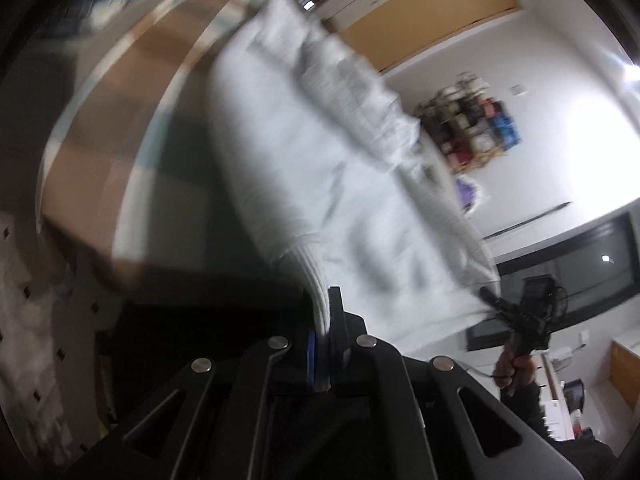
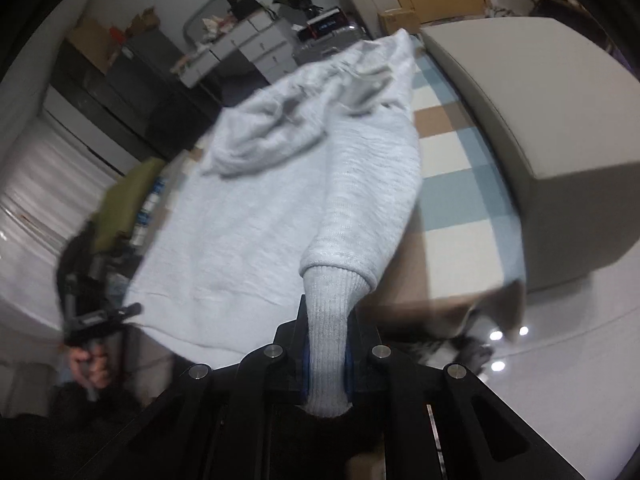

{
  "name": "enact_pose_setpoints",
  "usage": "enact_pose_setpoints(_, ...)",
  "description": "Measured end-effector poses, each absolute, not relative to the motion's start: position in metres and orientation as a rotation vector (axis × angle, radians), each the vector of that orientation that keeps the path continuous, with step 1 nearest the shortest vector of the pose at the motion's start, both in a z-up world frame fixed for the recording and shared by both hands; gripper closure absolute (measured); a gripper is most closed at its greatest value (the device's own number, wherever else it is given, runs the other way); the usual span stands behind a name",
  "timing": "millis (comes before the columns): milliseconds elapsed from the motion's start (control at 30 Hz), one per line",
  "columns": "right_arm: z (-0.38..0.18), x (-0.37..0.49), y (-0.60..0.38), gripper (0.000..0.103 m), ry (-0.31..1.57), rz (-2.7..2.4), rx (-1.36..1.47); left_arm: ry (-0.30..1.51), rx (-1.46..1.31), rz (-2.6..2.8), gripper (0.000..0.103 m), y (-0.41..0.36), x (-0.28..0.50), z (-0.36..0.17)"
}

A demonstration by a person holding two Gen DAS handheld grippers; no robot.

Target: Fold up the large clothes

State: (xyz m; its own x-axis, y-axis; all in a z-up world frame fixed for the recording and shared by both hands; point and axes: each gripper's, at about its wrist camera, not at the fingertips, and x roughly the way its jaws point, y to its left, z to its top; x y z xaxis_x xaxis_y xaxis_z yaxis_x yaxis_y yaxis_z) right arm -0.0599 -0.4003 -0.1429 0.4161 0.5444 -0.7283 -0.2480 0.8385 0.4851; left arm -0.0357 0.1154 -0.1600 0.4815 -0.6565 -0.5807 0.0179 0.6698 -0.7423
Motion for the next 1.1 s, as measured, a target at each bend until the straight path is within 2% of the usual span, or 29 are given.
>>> enact_pose_setpoints(167,-0.092,-0.036,-0.399,0.091,0.908,0.591,0.529,0.85,-0.732,-0.537,0.102,0.132,0.026,-0.1)
enact_pose_setpoints(400,-0.03,0.103,-0.397,0.09,0.819,0.511,0.675,0.856,-0.768,-0.526,0.102,0.148,0.196,-0.038)
enact_pose_setpoints(500,-0.032,0.175,-0.399,0.087,0.86,0.451,0.748,0.871,-0.757,-0.474,0.102,0.145,0.254,-0.037)
enact_pose_setpoints(633,-0.078,0.259,-0.396,0.082,0.978,0.349,0.76,0.977,-0.682,-0.323,0.1,0.136,0.306,-0.087)
enact_pose_setpoints(667,-0.093,0.274,-0.396,0.075,1.023,0.346,0.759,1.039,-0.683,-0.277,0.093,0.137,0.315,-0.112)
enact_pose_setpoints(700,-0.112,0.289,-0.392,0.061,1.075,0.352,0.756,1.086,-0.679,-0.252,0.088,0.138,0.316,-0.129)
enact_pose_setpoints(733,-0.132,0.298,-0.389,0.055,1.128,0.378,0.758,1.122,-0.673,-0.224,0.076,0.145,0.311,-0.143)
enact_pose_setpoints(767,-0.148,0.304,-0.387,0.052,1.173,0.394,0.752,1.144,-0.666,-0.193,0.057,0.147,0.309,-0.149)
enact_pose_setpoints(833,-0.167,0.306,-0.389,0.052,1.194,0.389,0.73,1.137,-0.661,-0.157,0.037,0.155,0.298,-0.154)
enact_pose_setpoints(933,-0.164,0.294,-0.392,0.045,1.133,0.439,0.645,1.065,-0.64,-0.159,0.037,0.167,0.278,-0.143)
enact_pose_setpoints(1000,-0.149,0.279,-0.393,0.029,1.053,0.454,0.53,0.979,-0.602,-0.137,0.031,0.178,0.267,-0.136)
enact_pose_setpoints(1033,-0.142,0.273,-0.391,0.025,1.015,0.443,0.459,0.975,-0.571,-0.131,0.026,0.177,0.27,-0.136)
enact_pose_setpoints(1067,-0.135,0.269,-0.391,0.018,0.988,0.431,0.393,0.979,-0.528,-0.131,0.026,0.174,0.275,-0.138)
enact_pose_setpoints(1100,-0.13,0.268,-0.388,0.016,0.968,0.419,0.312,0.985,-0.494,-0.131,0.026,0.171,0.281,-0.14)
